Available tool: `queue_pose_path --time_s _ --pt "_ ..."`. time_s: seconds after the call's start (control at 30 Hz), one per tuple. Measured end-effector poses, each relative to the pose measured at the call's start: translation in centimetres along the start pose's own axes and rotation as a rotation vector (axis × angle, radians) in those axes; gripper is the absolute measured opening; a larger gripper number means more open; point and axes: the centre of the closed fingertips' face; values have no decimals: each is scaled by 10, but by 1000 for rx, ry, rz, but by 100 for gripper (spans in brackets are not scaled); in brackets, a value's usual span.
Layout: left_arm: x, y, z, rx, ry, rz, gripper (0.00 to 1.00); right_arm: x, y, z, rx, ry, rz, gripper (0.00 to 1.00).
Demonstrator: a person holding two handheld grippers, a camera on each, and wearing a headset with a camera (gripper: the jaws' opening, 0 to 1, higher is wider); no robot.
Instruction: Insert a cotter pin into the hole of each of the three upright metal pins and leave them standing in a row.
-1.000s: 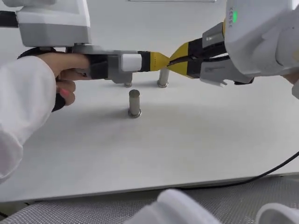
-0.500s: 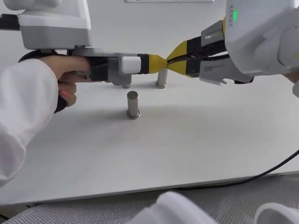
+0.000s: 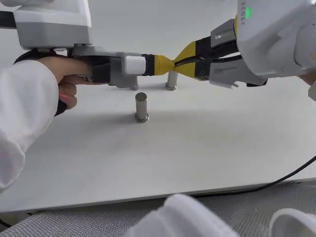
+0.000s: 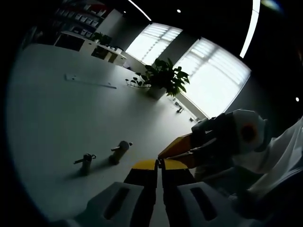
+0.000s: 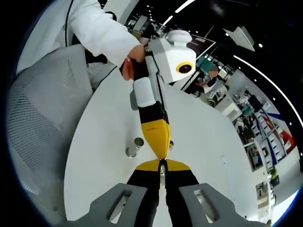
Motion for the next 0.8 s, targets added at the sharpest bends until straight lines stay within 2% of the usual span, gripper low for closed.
queue_pose_path --time_s 0.23,0.3,0.37,0.47,0.53,0.57,0.6,0.63,0.67,0.77,0.8 --pt "2 0 0 -3 10 -9 0 1 0 -3 -12 -25 -2 0" --pt "2 -1 -1 -4 10 -3 0 -1 1 -1 12 -47 4 0" --pt "2 -1 -1 -1 10 -4 0 -1 1 -1 8 -24 10 5" --pt "5 -6 -3 -15 42 -17 0 2 0 1 10 2 12 11" --pt "6 -9 -3 -12 52 -20 0 5 0 -1 -5 55 12 10" --pt "6 -10 -4 -17 76 -20 0 7 0 -3 -17 87 15 11" --pt "8 -13 -6 -25 112 -38 0 9 0 -8 -48 156 19 13" --pt "9 -14 -6 -27 123 -44 0 11 1 -10 -59 208 25 15" --pt "10 -15 -7 -30 150 -47 0 13 2 -12 -73 248 34 17" --pt "15 -21 -7 -24 226 -66 0 11 1 -18 -119 386 89 14" --pt "16 -22 -7 -21 256 -71 0 10 1 -19 -126 406 99 14"
Point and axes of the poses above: the centre of the closed fingertips' face, and the gripper's own axes: y roughly forward along the fingers, z roughly to its right, x roughly out of its underside, and after that the axes turned 8 degrees about -y, right-handed
